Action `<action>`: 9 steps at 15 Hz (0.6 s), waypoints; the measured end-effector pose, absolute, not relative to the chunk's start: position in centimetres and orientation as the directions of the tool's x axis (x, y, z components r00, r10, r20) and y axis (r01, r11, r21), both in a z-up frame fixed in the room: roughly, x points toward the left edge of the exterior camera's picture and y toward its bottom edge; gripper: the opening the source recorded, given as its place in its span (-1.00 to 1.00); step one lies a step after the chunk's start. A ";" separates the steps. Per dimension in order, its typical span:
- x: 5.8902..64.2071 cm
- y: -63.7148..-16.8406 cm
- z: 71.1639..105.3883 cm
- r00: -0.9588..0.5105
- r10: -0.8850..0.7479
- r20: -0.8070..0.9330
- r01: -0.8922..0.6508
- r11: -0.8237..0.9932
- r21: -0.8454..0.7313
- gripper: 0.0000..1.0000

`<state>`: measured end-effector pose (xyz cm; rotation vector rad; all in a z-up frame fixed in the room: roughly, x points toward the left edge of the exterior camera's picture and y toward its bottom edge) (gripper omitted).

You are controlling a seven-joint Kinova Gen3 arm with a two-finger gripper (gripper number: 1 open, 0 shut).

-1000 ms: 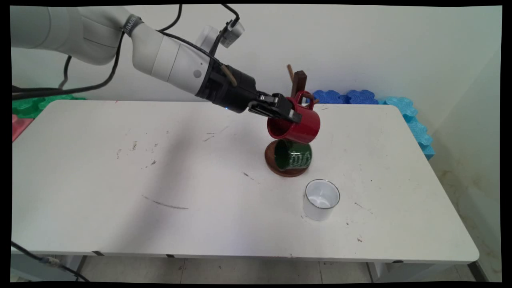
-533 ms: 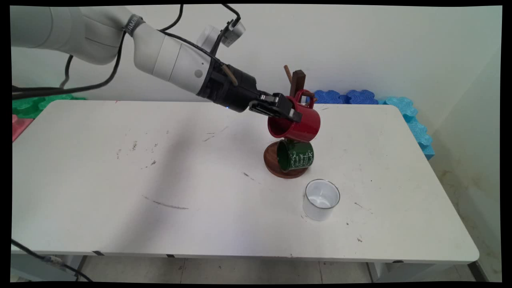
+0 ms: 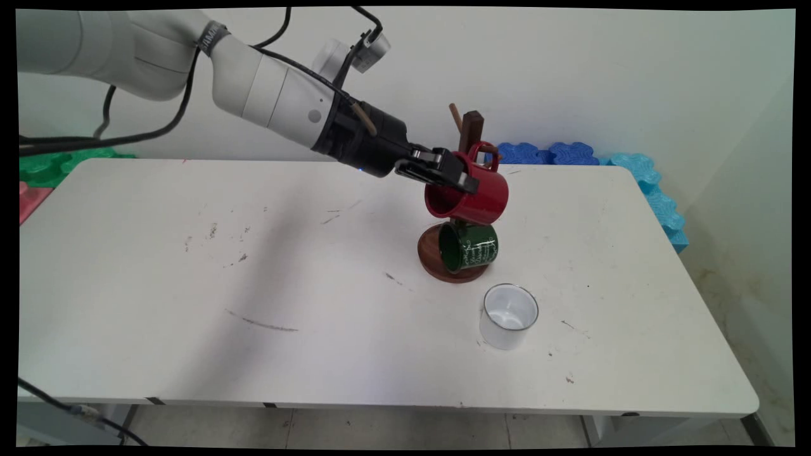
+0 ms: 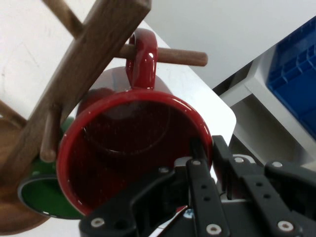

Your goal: Place the picked object on the table

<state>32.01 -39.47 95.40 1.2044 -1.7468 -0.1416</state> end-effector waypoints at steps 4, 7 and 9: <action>32.0 -39.7 95.8 -0.045 -0.758 0.650 -0.649 0.517 0.558 -1.00; 31.9 -39.8 96.1 -0.049 -0.752 0.658 -0.644 0.527 0.555 -1.00; 31.9 -39.9 96.3 -0.051 -0.748 0.661 -0.640 0.533 0.553 -1.00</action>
